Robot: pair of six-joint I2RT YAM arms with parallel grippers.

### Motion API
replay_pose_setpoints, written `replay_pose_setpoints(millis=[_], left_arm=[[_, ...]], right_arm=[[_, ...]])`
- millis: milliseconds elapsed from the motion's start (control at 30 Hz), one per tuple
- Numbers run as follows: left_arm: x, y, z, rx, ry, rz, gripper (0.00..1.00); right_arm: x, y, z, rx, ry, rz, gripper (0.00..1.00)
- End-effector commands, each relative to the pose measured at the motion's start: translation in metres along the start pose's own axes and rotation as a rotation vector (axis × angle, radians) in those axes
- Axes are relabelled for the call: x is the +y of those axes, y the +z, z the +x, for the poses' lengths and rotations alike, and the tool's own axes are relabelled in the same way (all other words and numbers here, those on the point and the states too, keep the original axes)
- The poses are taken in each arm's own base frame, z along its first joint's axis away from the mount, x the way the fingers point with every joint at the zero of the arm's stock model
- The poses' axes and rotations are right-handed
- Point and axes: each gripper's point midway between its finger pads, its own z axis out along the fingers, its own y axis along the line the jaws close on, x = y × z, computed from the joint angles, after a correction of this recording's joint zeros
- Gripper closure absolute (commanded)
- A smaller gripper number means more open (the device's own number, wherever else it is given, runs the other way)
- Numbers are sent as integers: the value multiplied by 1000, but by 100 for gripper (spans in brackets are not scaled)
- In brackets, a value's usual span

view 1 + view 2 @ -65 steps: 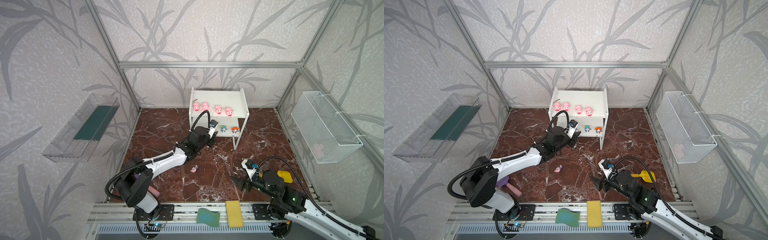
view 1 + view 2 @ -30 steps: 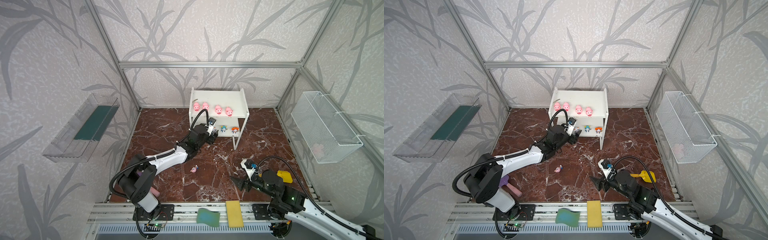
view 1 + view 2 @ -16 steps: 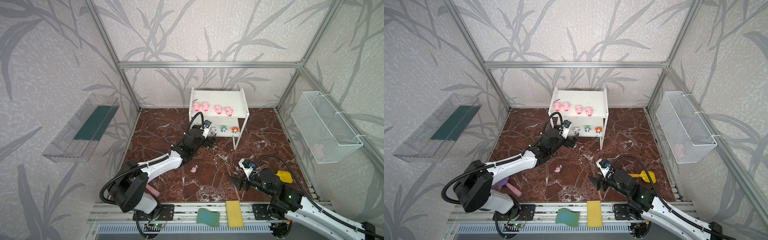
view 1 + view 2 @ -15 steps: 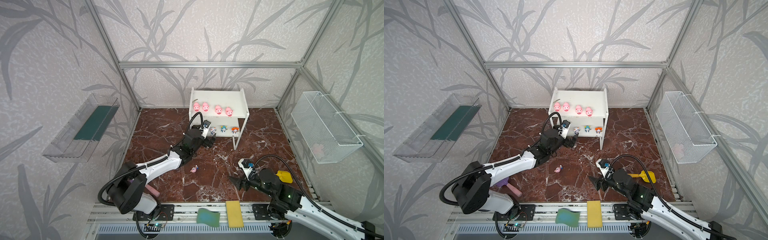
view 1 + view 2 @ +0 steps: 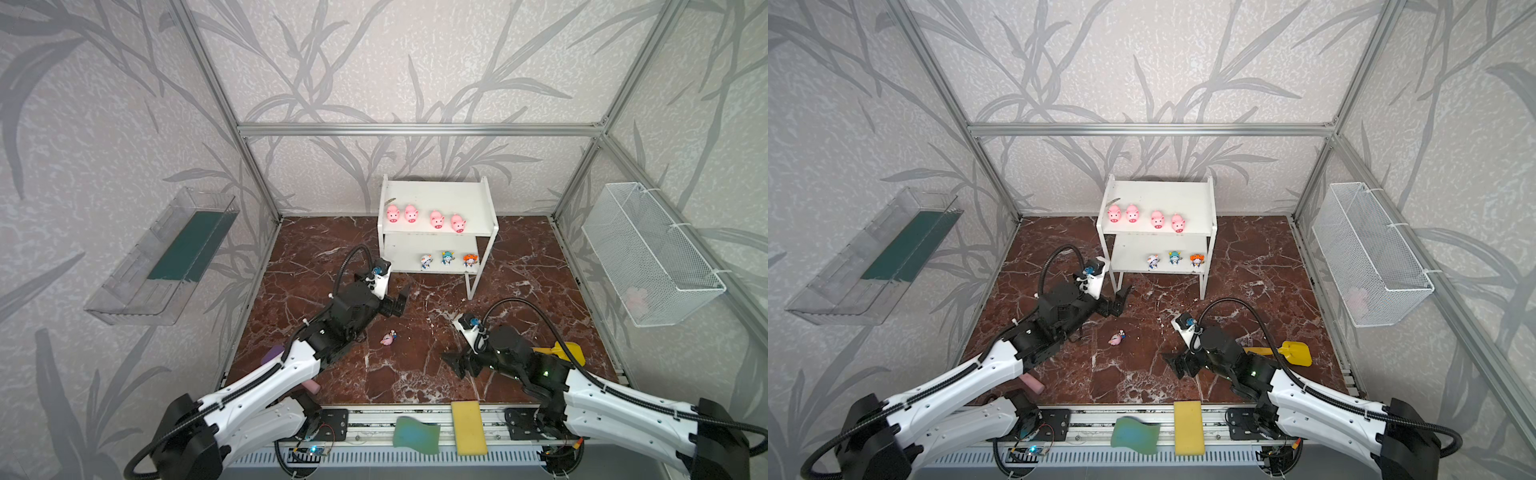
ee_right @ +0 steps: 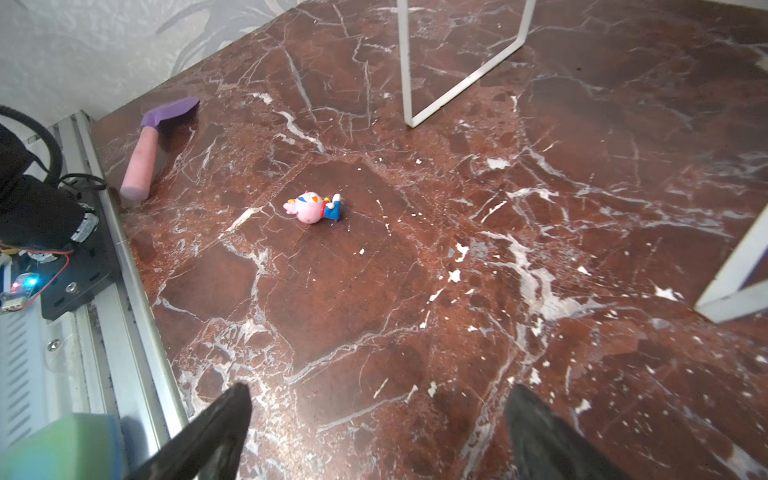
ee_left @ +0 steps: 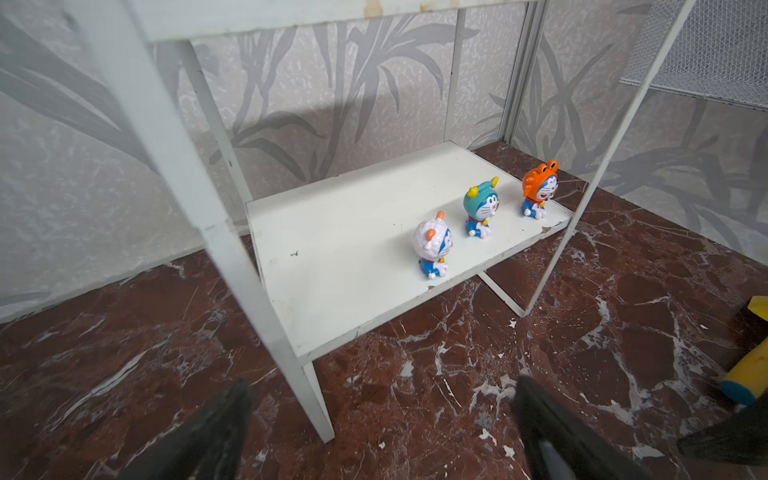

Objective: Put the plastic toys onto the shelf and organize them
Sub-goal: 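Move the right gripper over the pink figurine while the left draws back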

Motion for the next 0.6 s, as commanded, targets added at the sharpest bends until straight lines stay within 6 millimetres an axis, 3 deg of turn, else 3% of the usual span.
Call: replay_pose_setpoints(millis=[0, 133, 333, 433, 500, 567], left_arm=[[13, -23, 30, 83, -69, -57, 1], [32, -43, 57, 123, -135, -147, 1], [37, -55, 89, 185, -241, -174, 1], [42, -61, 98, 217, -273, -207, 1], [45, -66, 100, 223, -280, -223, 1], [50, -71, 101, 218, -298, -246, 1]], right_arm=[[21, 12, -23, -56, -28, -71, 5], [36, 34, -18, 6, -41, -96, 6], [47, 71, -16, 81, -11, -73, 11], [46, 93, -9, 141, 17, -44, 25], [38, 109, -4, 169, 52, 12, 49], [33, 120, -1, 177, 69, 45, 59]])
